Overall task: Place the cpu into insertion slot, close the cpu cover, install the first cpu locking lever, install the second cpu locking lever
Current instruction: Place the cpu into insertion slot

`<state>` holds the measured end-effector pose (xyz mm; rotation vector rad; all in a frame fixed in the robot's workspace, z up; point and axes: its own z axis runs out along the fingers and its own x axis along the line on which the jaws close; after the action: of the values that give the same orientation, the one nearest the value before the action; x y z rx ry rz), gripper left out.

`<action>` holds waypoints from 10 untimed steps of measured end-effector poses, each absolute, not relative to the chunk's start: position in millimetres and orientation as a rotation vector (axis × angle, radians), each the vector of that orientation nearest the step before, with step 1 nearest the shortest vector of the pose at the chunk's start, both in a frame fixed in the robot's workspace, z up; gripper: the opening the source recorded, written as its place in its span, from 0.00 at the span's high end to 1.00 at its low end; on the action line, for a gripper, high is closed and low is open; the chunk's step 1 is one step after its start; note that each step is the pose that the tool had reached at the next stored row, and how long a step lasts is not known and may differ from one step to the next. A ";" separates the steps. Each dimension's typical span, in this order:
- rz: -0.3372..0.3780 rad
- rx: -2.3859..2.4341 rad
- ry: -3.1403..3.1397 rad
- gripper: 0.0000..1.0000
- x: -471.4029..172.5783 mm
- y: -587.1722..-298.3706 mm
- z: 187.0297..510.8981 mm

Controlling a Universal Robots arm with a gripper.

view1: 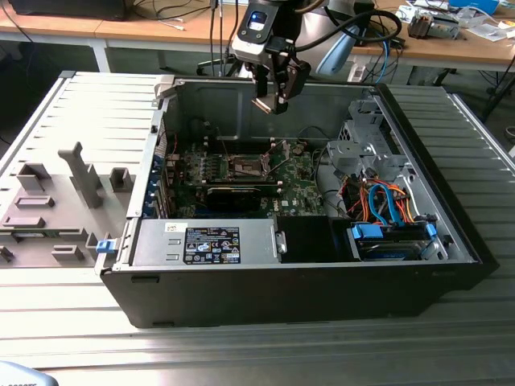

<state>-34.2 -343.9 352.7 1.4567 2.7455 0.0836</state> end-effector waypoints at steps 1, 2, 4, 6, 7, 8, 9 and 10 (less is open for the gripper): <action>0.083 1.457 2.745 0.45 -34.2 -343.9 352.7; 0.083 1.458 2.745 0.45 -34.2 -343.9 352.7; 0.083 1.460 2.744 0.45 -34.2 -343.9 352.7; 0.083 1.461 2.743 0.45 -34.2 -343.9 352.7; 0.083 1.461 2.743 0.45 -34.2 -343.9 352.7; 0.083 1.463 2.742 0.45 -34.2 -343.9 352.7; 0.082 1.463 2.742 0.45 -34.2 -343.9 352.7; 0.082 1.464 2.741 0.45 -34.2 -343.9 352.7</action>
<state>-34.2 -343.9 352.7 1.4638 2.7412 0.0825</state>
